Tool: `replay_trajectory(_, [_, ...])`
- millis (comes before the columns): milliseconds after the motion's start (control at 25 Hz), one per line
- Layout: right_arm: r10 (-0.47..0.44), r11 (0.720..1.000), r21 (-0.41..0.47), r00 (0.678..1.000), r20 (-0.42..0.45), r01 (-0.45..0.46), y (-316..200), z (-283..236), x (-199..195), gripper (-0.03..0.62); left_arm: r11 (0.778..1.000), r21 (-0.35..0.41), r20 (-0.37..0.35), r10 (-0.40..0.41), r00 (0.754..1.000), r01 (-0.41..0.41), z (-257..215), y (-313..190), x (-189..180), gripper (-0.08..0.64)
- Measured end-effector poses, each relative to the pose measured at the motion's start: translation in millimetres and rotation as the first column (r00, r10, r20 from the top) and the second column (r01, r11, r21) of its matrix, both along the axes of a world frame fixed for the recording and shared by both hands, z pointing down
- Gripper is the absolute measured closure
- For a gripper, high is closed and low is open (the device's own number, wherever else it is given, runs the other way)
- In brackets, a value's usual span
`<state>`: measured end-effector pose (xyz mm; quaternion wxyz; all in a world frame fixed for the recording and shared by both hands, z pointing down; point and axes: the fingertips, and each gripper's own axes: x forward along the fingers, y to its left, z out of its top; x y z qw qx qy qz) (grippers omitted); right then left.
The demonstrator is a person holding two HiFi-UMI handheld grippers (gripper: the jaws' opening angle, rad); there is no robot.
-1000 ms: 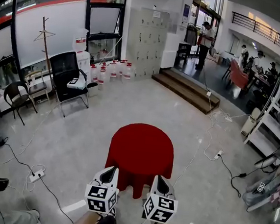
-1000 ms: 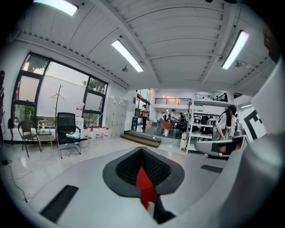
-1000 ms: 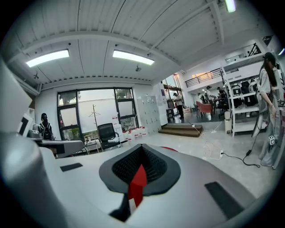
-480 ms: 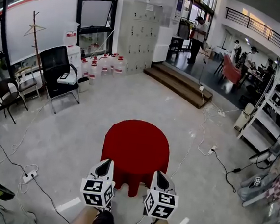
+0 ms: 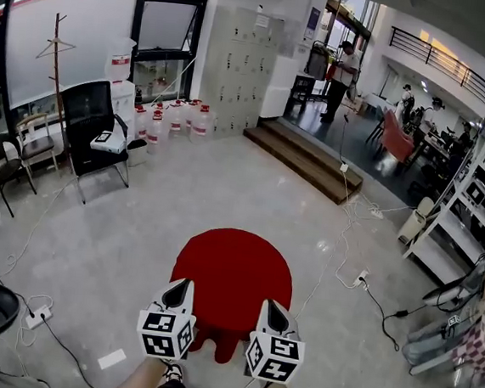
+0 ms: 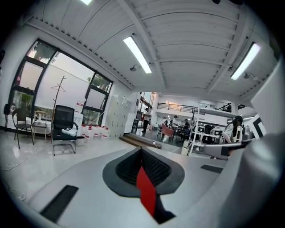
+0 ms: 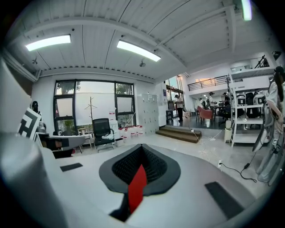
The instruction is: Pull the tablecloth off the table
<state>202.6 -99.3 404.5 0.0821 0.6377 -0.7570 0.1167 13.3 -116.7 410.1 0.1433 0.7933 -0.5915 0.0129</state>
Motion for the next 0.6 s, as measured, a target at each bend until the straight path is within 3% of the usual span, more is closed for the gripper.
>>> replay_trajectory(600, [0.064, 0.998, -0.004, 0.998, -0.005, -0.065, -87, -3, -21, 0.568, 0.995, -0.003, -0.010, 0.095, 0.995, -0.095, -1, -98, -13, 0.543])
